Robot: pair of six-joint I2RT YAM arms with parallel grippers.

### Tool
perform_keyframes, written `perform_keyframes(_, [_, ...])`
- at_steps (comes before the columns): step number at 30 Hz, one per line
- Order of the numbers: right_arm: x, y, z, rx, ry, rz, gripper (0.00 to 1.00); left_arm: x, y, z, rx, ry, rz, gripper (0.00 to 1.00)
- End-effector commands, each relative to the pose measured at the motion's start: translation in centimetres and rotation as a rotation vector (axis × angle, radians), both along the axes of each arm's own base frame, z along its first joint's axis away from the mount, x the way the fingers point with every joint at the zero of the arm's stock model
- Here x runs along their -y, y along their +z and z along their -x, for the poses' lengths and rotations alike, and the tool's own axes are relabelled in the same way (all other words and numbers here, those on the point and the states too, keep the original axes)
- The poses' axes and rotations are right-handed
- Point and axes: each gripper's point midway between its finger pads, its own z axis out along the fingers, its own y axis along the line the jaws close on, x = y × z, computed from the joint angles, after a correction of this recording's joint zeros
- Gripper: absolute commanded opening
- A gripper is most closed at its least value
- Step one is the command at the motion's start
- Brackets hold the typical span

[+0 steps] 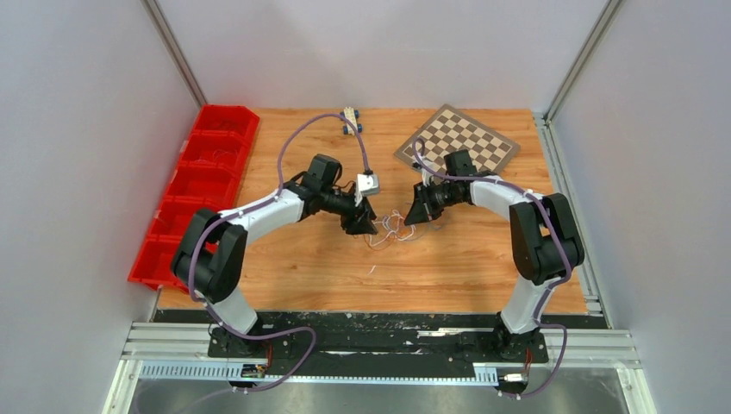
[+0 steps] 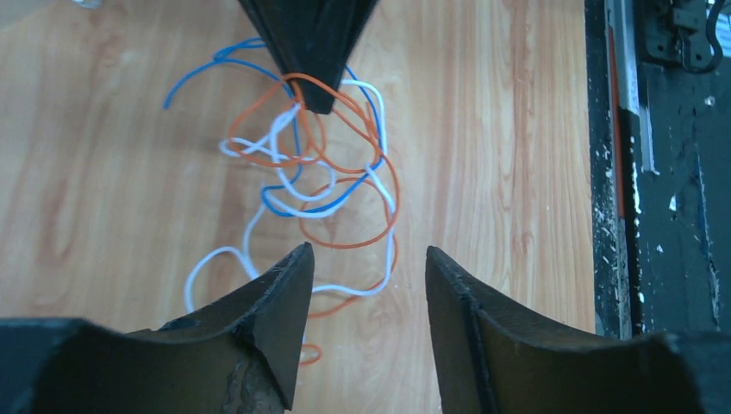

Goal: Untangle the cables

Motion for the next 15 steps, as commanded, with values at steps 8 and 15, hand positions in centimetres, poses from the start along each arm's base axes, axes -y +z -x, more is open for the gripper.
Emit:
perform_keyframes(8, [-0.2,1.4,-0.3,0.034,-0.018,-0.029,0.00,1.0,-4.2,0.8,0.024,0.004,-0.034,0.41])
perform_keyframes(15, [-0.2,0.9,0.0,0.008,-0.027,-0.027,0.00,-0.3,-6.8,2.1,0.071,-0.030,-0.092,0.41])
